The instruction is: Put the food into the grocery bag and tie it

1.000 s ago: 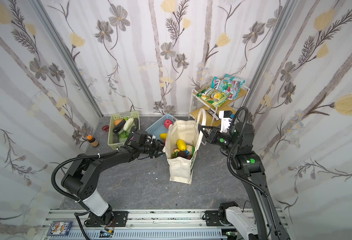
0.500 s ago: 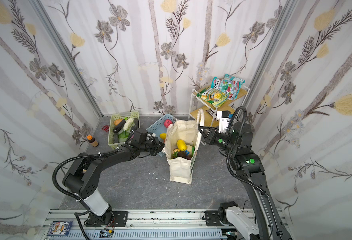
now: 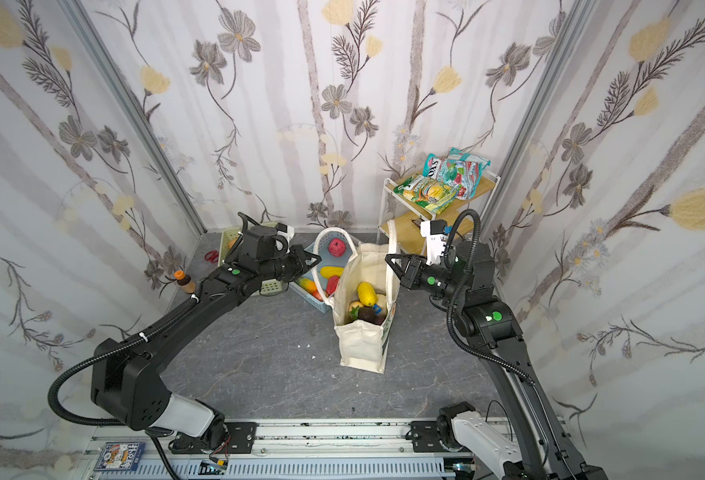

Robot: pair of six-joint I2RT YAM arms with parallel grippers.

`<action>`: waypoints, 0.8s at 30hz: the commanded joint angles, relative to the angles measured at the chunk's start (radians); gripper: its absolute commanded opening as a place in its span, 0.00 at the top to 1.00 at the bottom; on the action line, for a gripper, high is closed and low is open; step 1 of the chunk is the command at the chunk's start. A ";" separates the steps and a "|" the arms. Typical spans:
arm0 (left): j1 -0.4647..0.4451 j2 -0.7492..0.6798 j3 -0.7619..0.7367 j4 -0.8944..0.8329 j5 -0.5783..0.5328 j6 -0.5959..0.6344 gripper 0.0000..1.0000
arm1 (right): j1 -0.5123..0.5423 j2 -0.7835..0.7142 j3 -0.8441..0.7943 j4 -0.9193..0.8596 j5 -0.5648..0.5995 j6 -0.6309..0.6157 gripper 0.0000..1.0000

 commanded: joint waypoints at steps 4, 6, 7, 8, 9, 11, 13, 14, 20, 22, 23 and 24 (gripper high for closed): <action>-0.042 -0.040 0.091 -0.003 -0.022 0.121 0.88 | 0.029 0.017 -0.001 0.070 0.015 -0.013 0.89; -0.064 -0.044 0.118 0.007 -0.016 0.145 0.88 | 0.041 0.020 -0.004 0.071 0.018 -0.014 0.89; -0.077 -0.044 0.131 0.010 -0.007 0.160 0.88 | 0.047 0.021 -0.008 0.075 0.019 -0.017 0.89; -0.088 -0.044 0.141 0.012 -0.001 0.173 0.88 | 0.051 0.023 -0.011 0.079 0.021 -0.016 0.88; -0.101 -0.042 0.141 0.012 0.006 0.186 0.87 | 0.057 0.025 -0.015 0.085 0.021 -0.013 0.88; -0.121 -0.038 0.179 0.013 0.022 0.209 0.87 | 0.070 0.030 -0.019 0.098 0.023 -0.010 0.89; -0.136 -0.038 0.189 0.017 0.039 0.230 0.87 | 0.085 0.039 -0.022 0.108 0.030 -0.005 0.88; -0.142 -0.040 0.191 0.020 0.045 0.235 0.87 | 0.091 0.043 -0.024 0.113 0.034 -0.003 0.89; -0.168 -0.048 0.212 0.017 0.059 0.266 0.85 | 0.145 0.081 -0.030 0.154 0.039 0.002 0.89; -0.180 -0.047 0.219 0.004 0.058 0.281 0.84 | 0.161 0.099 -0.031 0.161 0.045 0.002 0.89; -0.184 -0.047 0.220 0.002 0.056 0.283 0.84 | 0.168 0.107 -0.032 0.163 0.047 0.002 0.89; -0.187 -0.047 0.220 0.001 0.055 0.286 0.84 | 0.174 0.115 -0.033 0.169 0.045 0.001 0.89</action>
